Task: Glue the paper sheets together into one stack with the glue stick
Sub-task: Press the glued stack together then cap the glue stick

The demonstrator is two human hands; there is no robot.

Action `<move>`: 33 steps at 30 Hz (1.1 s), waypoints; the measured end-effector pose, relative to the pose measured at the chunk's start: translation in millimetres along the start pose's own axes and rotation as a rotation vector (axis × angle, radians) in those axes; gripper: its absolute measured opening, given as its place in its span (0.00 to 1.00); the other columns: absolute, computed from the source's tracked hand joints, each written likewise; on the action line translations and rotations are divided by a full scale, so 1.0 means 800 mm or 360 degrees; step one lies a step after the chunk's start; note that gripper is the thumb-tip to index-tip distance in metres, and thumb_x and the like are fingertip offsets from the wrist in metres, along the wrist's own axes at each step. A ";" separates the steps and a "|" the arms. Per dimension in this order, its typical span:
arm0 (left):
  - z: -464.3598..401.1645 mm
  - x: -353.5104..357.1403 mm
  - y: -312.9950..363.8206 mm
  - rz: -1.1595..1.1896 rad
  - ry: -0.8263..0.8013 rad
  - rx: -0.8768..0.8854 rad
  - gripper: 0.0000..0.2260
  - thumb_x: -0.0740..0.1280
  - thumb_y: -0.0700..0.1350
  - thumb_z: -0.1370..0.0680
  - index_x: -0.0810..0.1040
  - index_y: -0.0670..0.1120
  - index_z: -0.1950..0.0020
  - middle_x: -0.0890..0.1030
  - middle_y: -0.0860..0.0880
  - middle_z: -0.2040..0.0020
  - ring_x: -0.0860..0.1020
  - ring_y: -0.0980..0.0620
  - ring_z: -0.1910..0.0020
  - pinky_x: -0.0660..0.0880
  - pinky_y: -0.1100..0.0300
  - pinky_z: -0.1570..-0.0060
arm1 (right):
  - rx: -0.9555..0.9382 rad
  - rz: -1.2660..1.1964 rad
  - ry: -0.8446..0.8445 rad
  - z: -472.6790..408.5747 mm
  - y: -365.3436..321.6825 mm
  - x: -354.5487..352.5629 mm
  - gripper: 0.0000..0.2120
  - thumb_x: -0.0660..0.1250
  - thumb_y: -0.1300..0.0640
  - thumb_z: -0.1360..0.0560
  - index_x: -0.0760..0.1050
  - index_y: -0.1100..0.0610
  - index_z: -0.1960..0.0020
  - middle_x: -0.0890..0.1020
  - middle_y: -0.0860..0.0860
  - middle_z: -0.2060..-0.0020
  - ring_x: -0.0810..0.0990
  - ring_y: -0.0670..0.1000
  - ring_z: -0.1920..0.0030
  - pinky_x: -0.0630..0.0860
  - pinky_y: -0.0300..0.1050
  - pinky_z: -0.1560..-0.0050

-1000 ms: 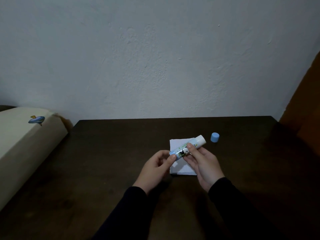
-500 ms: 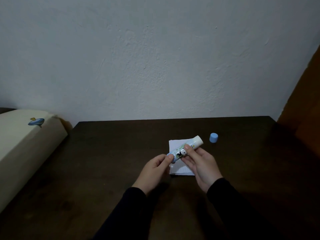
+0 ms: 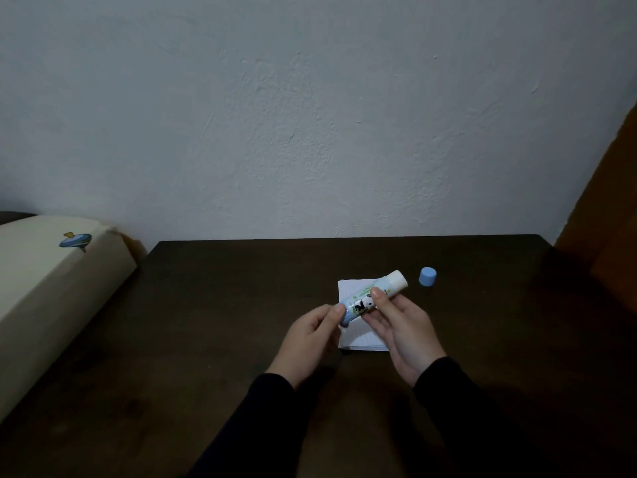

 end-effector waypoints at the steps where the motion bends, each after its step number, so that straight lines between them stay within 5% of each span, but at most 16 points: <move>1: 0.000 0.000 0.001 -0.0003 0.0006 -0.0002 0.14 0.61 0.54 0.20 0.80 0.46 0.54 0.73 0.56 0.69 0.71 0.57 0.68 0.66 0.62 0.66 | -0.0002 0.0004 0.0003 0.000 0.000 0.000 0.05 0.65 0.61 0.23 0.78 0.58 0.48 0.85 0.54 0.53 0.84 0.50 0.51 0.78 0.43 0.48; 6: -0.002 -0.003 0.001 0.0011 0.0063 0.0068 0.11 0.67 0.59 0.25 0.77 0.54 0.49 0.74 0.56 0.67 0.70 0.56 0.67 0.68 0.60 0.65 | -0.0012 -0.0002 0.0058 -0.002 -0.001 -0.003 0.05 0.65 0.61 0.23 0.77 0.57 0.48 0.84 0.55 0.50 0.83 0.50 0.48 0.77 0.45 0.44; 9: -0.005 -0.008 0.000 -0.0103 0.0083 0.0100 0.09 0.71 0.54 0.26 0.77 0.56 0.49 0.73 0.58 0.70 0.70 0.58 0.68 0.68 0.61 0.64 | 0.0001 0.0013 0.0052 0.000 -0.002 -0.003 0.04 0.65 0.61 0.22 0.77 0.56 0.48 0.83 0.54 0.50 0.82 0.50 0.47 0.76 0.45 0.43; 14: -0.004 -0.006 0.000 -0.0103 0.0082 0.0082 0.04 0.67 0.50 0.22 0.79 0.53 0.50 0.73 0.57 0.70 0.70 0.58 0.69 0.67 0.61 0.65 | 0.0002 0.0008 0.0055 0.003 -0.002 -0.002 0.04 0.65 0.62 0.23 0.77 0.56 0.50 0.83 0.54 0.51 0.82 0.50 0.49 0.76 0.46 0.42; 18: -0.002 -0.005 0.001 -0.0131 0.0006 -0.0072 0.16 0.60 0.55 0.20 0.79 0.44 0.54 0.73 0.56 0.70 0.70 0.58 0.71 0.66 0.62 0.67 | 0.0003 0.0030 0.0045 0.002 0.000 -0.001 0.04 0.65 0.62 0.23 0.77 0.56 0.50 0.84 0.54 0.52 0.83 0.49 0.50 0.78 0.43 0.49; 23: -0.002 -0.009 0.006 -0.0096 0.0078 0.0019 0.05 0.65 0.51 0.21 0.78 0.52 0.49 0.74 0.54 0.66 0.71 0.57 0.68 0.68 0.63 0.67 | 0.0005 -0.0007 0.0091 -0.001 0.000 -0.003 0.04 0.65 0.62 0.23 0.77 0.57 0.49 0.83 0.55 0.50 0.82 0.50 0.48 0.77 0.44 0.46; 27: -0.003 -0.011 0.006 -0.0135 0.0079 0.0113 0.09 0.73 0.49 0.27 0.77 0.55 0.49 0.72 0.59 0.71 0.69 0.60 0.69 0.68 0.66 0.66 | 0.0032 -0.0032 0.0105 0.000 -0.001 -0.004 0.03 0.66 0.62 0.23 0.76 0.56 0.50 0.83 0.55 0.51 0.82 0.50 0.48 0.76 0.46 0.42; 33: -0.004 -0.008 0.001 -0.0124 0.0046 0.0041 0.04 0.67 0.52 0.23 0.79 0.54 0.50 0.72 0.58 0.71 0.70 0.58 0.69 0.68 0.59 0.64 | 0.0038 -0.0031 0.0091 -0.001 0.000 -0.004 0.04 0.66 0.62 0.23 0.77 0.56 0.50 0.83 0.55 0.50 0.82 0.50 0.49 0.76 0.46 0.44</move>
Point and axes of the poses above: each hand's wrist, its own z-axis away from the middle knuckle, its own x-axis out of the palm, y = z × x, the point moved 4 cm from there along -z, towards the middle knuckle
